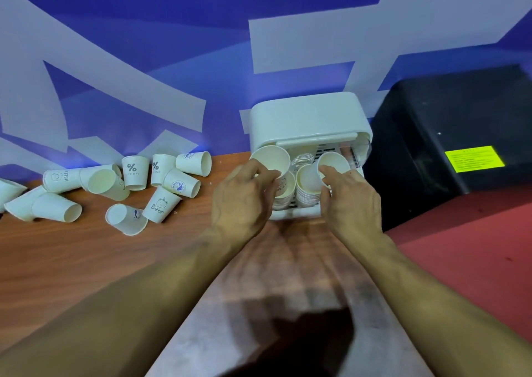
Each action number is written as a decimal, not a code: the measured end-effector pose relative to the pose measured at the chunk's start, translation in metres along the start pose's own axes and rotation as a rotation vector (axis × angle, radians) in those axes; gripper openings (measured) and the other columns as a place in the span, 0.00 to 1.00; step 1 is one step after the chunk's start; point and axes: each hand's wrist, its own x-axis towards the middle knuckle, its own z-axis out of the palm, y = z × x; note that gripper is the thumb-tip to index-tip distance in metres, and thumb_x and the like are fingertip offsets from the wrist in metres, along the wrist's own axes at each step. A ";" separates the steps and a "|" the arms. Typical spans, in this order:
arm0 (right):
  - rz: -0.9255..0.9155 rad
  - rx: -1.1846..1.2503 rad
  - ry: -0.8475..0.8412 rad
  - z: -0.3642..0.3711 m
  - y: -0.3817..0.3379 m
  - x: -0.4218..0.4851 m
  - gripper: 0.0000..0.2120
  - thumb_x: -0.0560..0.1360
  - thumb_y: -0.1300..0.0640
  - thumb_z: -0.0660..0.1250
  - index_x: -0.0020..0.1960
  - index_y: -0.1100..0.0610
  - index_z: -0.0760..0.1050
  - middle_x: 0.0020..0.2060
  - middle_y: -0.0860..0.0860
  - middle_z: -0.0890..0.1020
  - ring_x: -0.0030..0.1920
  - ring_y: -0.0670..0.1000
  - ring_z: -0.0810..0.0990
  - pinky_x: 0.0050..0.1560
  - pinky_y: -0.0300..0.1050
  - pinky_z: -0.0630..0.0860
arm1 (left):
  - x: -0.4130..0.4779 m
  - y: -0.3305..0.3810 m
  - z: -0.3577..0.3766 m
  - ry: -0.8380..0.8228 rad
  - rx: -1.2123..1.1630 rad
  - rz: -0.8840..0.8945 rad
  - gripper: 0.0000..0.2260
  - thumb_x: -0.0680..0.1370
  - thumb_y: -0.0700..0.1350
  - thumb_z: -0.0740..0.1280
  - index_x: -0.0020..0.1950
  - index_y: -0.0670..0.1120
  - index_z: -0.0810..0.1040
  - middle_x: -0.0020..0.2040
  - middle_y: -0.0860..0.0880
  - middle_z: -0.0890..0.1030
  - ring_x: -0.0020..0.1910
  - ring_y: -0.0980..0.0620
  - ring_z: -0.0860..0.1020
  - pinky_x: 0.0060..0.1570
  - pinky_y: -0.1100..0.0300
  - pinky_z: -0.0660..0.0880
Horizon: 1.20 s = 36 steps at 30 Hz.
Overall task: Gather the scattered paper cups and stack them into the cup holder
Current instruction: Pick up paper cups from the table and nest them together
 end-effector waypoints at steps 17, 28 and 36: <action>-0.150 -0.084 -0.127 0.044 0.002 0.010 0.07 0.68 0.64 0.72 0.44 0.55 0.81 0.25 0.50 0.75 0.32 0.57 0.74 0.40 0.48 0.66 | 0.001 -0.017 0.026 -0.099 -0.095 -0.005 0.06 0.77 0.50 0.69 0.52 0.55 0.84 0.38 0.52 0.74 0.34 0.47 0.76 0.25 0.58 0.69; -0.066 0.072 -0.212 0.066 0.014 0.009 0.09 0.73 0.54 0.63 0.42 0.51 0.83 0.28 0.48 0.80 0.32 0.53 0.79 0.51 0.48 0.62 | 0.002 -0.026 0.049 -0.223 -0.173 0.006 0.10 0.79 0.51 0.64 0.50 0.55 0.85 0.38 0.51 0.76 0.35 0.46 0.77 0.28 0.55 0.72; -0.064 0.072 -0.223 0.069 0.017 0.009 0.11 0.73 0.52 0.63 0.42 0.50 0.84 0.30 0.47 0.81 0.32 0.51 0.79 0.50 0.47 0.60 | -0.002 -0.029 0.068 -0.428 -0.036 -0.031 0.13 0.79 0.53 0.59 0.47 0.52 0.83 0.43 0.51 0.77 0.41 0.44 0.78 0.35 0.52 0.74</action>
